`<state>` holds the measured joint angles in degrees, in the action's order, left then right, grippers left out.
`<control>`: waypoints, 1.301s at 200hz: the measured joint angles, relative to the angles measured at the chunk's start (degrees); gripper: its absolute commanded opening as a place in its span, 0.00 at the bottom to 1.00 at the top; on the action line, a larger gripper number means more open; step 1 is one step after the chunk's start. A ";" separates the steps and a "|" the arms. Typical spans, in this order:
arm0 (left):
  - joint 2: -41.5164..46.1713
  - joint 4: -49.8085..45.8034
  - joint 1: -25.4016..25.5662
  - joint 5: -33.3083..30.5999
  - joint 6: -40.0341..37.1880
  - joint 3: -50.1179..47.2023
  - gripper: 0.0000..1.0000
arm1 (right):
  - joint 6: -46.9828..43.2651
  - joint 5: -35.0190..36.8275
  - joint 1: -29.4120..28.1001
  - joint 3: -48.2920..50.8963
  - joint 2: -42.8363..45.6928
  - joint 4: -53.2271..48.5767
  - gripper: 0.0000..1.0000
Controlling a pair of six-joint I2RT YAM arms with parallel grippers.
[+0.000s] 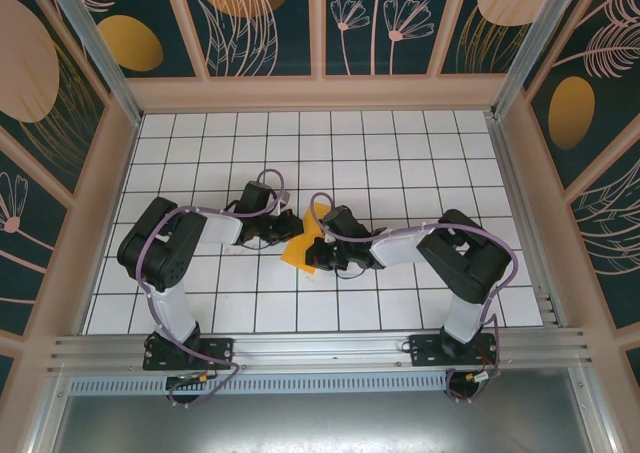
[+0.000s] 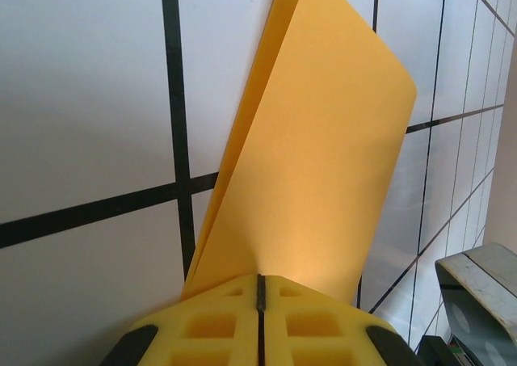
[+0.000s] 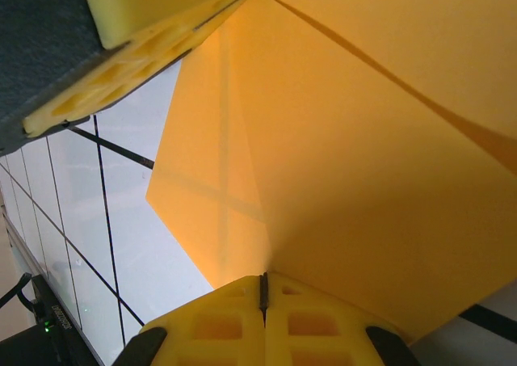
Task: Fold a paper plane with a square sheet of paper (pick it up from the middle)
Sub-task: Fold the triangle a second time at the center of the table.
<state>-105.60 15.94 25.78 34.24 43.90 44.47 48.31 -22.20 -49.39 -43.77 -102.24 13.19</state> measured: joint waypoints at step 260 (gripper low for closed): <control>5.90 5.70 1.18 2.75 2.86 -5.38 0.08 | -4.52 -0.50 0.07 -1.57 -0.44 -2.29 0.00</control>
<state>-99.70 21.65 26.96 36.99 46.76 39.09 43.79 -22.70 -49.32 -45.34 -102.67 10.90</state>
